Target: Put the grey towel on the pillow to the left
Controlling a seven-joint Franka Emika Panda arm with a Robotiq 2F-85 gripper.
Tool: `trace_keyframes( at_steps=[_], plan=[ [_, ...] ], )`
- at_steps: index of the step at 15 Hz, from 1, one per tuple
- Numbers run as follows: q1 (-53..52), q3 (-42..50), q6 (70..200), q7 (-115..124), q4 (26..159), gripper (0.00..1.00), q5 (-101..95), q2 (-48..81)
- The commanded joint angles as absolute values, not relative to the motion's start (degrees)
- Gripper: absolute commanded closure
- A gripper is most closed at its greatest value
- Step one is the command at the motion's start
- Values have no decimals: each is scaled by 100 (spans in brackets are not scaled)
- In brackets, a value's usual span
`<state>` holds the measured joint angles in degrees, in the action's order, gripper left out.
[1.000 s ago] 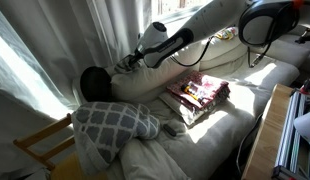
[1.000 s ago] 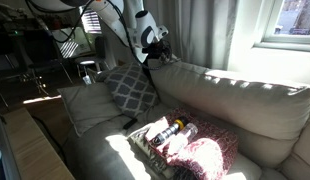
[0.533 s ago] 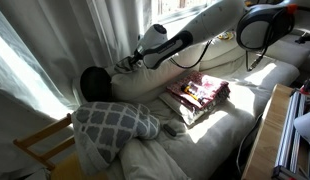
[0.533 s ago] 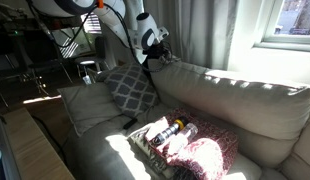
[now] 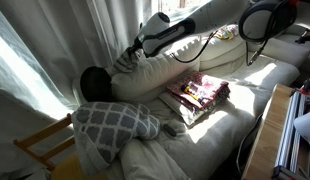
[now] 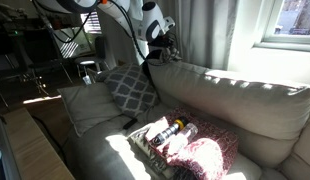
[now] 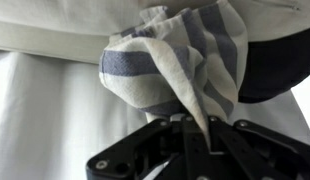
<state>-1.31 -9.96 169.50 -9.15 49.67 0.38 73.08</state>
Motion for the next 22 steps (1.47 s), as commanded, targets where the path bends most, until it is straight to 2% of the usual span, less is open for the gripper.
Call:
trace_keyframes(
  at_steps=[1,10,18,22],
  plan=[
    [186,-1473,16751,-1246,5106,99,104,6926],
    [486,-1823,17049,-1347,5323,99,22,6288],
    [1963,-4360,15951,-3510,6947,99,311,5554],
    [2546,-4934,15332,-4270,7897,99,856,5208]
  ],
)
